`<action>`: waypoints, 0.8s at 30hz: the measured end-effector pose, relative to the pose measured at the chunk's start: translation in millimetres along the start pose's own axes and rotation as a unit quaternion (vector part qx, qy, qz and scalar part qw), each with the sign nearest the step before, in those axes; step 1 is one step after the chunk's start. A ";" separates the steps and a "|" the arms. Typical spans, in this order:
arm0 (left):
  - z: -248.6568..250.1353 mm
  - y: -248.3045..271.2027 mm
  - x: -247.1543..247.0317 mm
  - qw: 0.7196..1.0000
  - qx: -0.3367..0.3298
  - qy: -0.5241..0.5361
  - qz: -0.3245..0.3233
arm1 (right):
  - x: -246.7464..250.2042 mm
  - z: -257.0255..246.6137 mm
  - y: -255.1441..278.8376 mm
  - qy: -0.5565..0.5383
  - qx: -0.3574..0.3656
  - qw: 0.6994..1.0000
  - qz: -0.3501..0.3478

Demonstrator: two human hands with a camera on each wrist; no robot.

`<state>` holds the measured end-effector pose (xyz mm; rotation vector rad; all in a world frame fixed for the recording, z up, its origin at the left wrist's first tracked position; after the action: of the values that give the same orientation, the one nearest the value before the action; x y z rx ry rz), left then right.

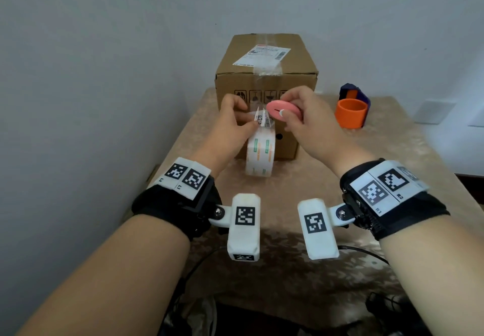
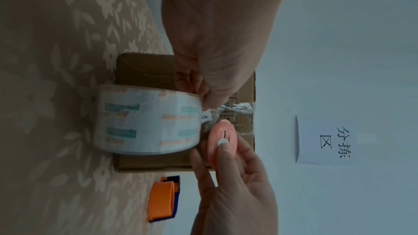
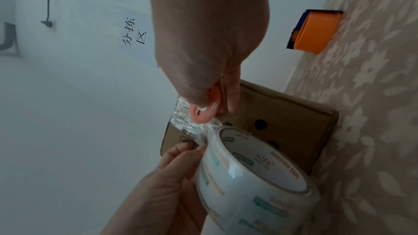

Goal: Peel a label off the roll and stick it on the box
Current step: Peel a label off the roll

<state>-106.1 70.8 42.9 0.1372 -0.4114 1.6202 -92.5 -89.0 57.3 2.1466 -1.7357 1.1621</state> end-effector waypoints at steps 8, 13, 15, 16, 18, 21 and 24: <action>2.9 1.2 -0.1 0.997 -0.018 0.036 -0.070 | -1.5 -1.1 -1.9 0.039 0.001 0.999 -0.006; -0.5 1.6 2.6 0.996 -0.007 0.065 -0.061 | -3.0 -3.2 -2.4 0.063 0.009 0.998 -0.020; -1.6 1.7 3.8 0.996 -0.003 0.063 -0.058 | -4.7 -5.2 -2.1 0.089 0.021 0.995 -0.032; -1.5 1.9 4.3 0.996 -0.002 0.063 -0.056 | -5.5 -6.9 -1.5 0.101 0.027 0.994 -0.037; -1.2 2.3 5.4 0.997 -0.001 0.062 -0.054 | -7.0 -10.5 -0.4 0.122 0.038 0.991 -0.043; -0.6 3.3 7.5 0.996 0.001 0.060 -0.065 | -8.9 -15.6 1.3 0.158 0.051 0.985 -0.046; -0.8 4.2 9.5 0.995 0.006 0.064 -0.080 | -12.9 -18.6 2.1 0.192 0.061 0.979 -0.043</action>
<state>-111.0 79.8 44.6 0.0724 -0.2841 1.4652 -103.4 -69.5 61.2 1.8734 -1.4238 1.5693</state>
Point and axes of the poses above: each hand's wrist, its own y-axis away from the middle knuckle, its own x-axis out of the back of the hand, z = x × y, the point moved 1 cm from there along -y, towards the middle knuckle, and after that the axes turned 5 degrees about -z, right-handed, at the moved point
